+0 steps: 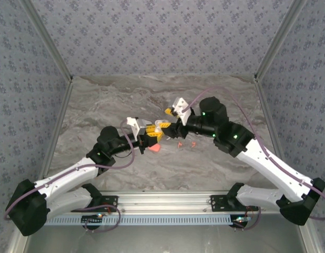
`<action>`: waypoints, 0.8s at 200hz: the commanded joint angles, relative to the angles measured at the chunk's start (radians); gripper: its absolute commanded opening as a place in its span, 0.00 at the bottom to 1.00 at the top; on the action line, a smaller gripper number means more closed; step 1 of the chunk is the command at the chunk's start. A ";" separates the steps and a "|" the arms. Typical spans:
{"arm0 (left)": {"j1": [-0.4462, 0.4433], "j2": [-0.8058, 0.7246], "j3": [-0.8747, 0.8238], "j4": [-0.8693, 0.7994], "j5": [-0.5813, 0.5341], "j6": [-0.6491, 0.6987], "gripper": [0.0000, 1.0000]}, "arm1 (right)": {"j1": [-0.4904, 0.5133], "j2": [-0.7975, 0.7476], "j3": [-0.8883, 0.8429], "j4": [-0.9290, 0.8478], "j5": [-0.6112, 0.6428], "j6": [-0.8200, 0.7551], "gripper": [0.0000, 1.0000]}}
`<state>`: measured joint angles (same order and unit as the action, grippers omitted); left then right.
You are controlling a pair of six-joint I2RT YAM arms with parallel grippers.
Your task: Insert wireless bluetooth earbuds into charging case
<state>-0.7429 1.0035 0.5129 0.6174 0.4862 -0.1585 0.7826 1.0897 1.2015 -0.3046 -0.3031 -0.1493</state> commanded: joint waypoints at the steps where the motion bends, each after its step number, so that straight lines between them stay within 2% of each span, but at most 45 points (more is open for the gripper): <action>1: -0.009 -0.008 0.038 0.067 0.017 -0.006 0.00 | -0.103 -0.024 0.027 -0.012 -0.124 0.133 0.71; 21: -0.009 -0.008 0.042 0.067 0.024 -0.006 0.00 | -0.193 -0.006 0.009 -0.014 -0.244 0.238 0.85; 39: -0.009 -0.007 0.046 0.064 0.027 -0.004 0.00 | -0.227 0.018 0.000 -0.012 -0.338 0.293 1.00; 82: -0.009 -0.005 0.050 0.063 0.032 -0.003 0.00 | -0.223 0.094 -0.032 0.008 -0.476 0.363 1.00; 160: -0.010 -0.003 0.053 0.056 0.030 -0.004 0.00 | -0.176 0.148 -0.017 -0.010 -0.569 0.359 1.00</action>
<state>-0.7429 1.0035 0.5278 0.6323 0.5014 -0.1585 0.5926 1.2289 1.1748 -0.3077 -0.8021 0.1993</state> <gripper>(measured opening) 0.207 0.998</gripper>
